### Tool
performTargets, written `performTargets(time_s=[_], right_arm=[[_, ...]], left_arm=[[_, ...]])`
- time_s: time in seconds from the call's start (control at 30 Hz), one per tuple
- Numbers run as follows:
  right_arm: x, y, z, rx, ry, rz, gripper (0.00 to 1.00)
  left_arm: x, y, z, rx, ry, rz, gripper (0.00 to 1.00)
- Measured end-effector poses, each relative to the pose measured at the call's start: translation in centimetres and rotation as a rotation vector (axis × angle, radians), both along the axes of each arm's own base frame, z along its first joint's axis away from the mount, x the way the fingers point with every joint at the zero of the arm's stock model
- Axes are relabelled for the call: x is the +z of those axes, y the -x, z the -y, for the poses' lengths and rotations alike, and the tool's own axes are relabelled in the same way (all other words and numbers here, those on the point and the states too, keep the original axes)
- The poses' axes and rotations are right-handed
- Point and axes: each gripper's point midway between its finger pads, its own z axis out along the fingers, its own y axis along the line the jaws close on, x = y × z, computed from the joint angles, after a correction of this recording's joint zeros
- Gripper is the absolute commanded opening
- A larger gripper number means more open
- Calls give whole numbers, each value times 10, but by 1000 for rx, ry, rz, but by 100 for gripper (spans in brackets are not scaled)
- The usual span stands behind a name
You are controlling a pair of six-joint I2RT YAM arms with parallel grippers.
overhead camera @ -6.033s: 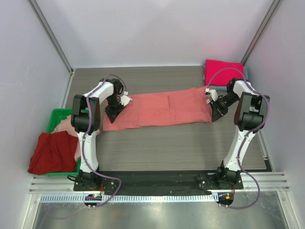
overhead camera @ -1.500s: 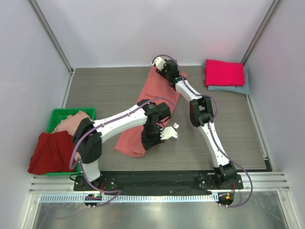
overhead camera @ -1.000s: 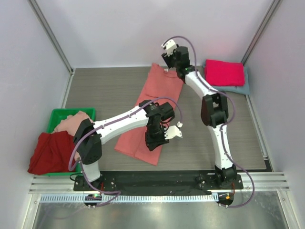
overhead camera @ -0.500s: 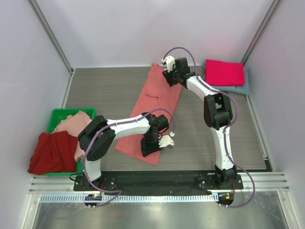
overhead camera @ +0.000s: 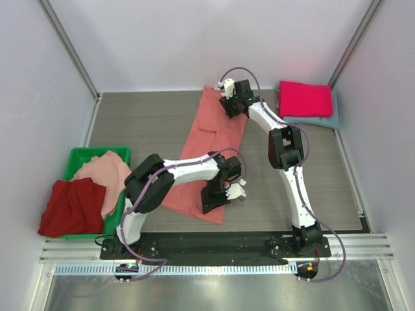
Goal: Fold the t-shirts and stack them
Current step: Fold the tshirt
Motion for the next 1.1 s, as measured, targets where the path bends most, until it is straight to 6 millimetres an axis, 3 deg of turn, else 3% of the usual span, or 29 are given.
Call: performTargets(time_s=[0.5, 0.67, 0.73, 0.8, 0.9, 1.0, 1.03, 1.1], right_arm=[[4, -21, -23, 54, -67, 37, 60], [9, -19, -19, 24, -90, 22, 62], [19, -8, -11, -17, -117, -21, 63], [46, 3, 1, -66, -165, -40, 64], [120, 22, 35, -147, -244, 2, 64], [209, 60, 71, -211, -333, 97, 64], [236, 75, 80, -225, -371, 137, 64], [280, 115, 85, -226, -454, 184, 66]], left_arm=[[3, 3, 63, -43, 50, 10, 22], [10, -1, 83, -58, 98, 67, 36], [23, -4, 83, -56, 113, 101, 49], [56, -8, 82, -55, 166, 163, 64], [128, -17, 74, -17, 309, 284, 73], [198, -28, 53, 92, 460, 388, 80], [217, -37, 41, 163, 496, 418, 100], [233, -60, 17, 325, 522, 456, 100]])
